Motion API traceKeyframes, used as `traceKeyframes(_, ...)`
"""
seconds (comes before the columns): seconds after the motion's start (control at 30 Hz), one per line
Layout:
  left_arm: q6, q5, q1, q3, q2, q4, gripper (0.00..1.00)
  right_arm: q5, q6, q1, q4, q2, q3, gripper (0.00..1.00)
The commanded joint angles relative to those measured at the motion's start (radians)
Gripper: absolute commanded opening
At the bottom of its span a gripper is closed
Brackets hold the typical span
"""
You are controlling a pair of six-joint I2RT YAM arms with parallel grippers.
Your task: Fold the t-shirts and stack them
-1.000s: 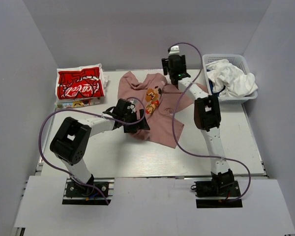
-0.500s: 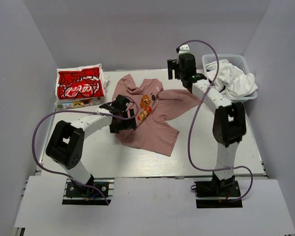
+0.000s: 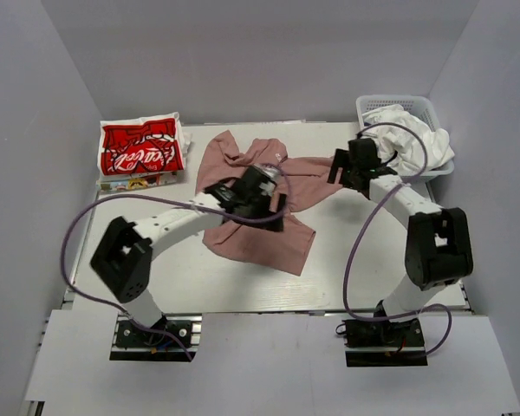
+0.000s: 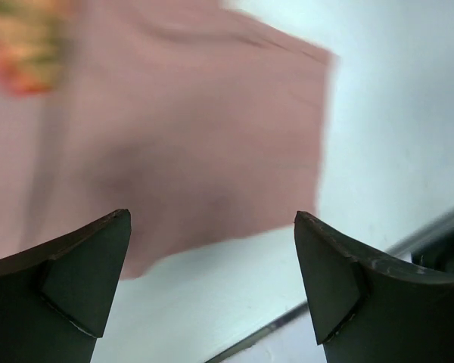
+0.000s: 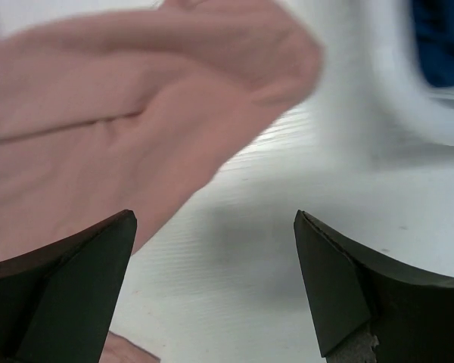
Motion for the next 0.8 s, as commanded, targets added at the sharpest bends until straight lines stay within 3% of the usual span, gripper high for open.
traceKeyframes(0.0, 0.102, 0.057, -0.128, 0.095, 0.123, -0.037, 0.99, 0.042, 0.121, -0.067, 0.0, -0.085, -0.026, 0.9)
traceKeyframes(0.17, 0.146, 0.074, -0.263, 0.155, 0.241, -0.027, 0.99, 0.002, 0.095, -0.128, 0.018, -0.095, -0.032, 0.9)
traceKeyframes(0.43, 0.102, -0.108, -0.34, 0.277, 0.456, -0.13, 0.92, -0.188, 0.108, -0.176, 0.069, -0.065, -0.044, 0.9)
traceKeyframes(0.57, 0.091, -0.133, -0.349, 0.318, 0.522, -0.166, 0.48, -0.184, 0.08, -0.182, 0.066, -0.076, -0.047, 0.9)
traceKeyframes(0.6, 0.076, -0.153, -0.349, 0.318, 0.522, -0.179, 0.0, -0.176, 0.079, -0.182, 0.066, -0.073, -0.05, 0.9)
traceKeyframes(0.77, -0.056, -0.298, -0.326, 0.197, 0.365, -0.188, 0.0, -0.17, 0.057, -0.186, 0.066, -0.059, -0.053, 0.9)
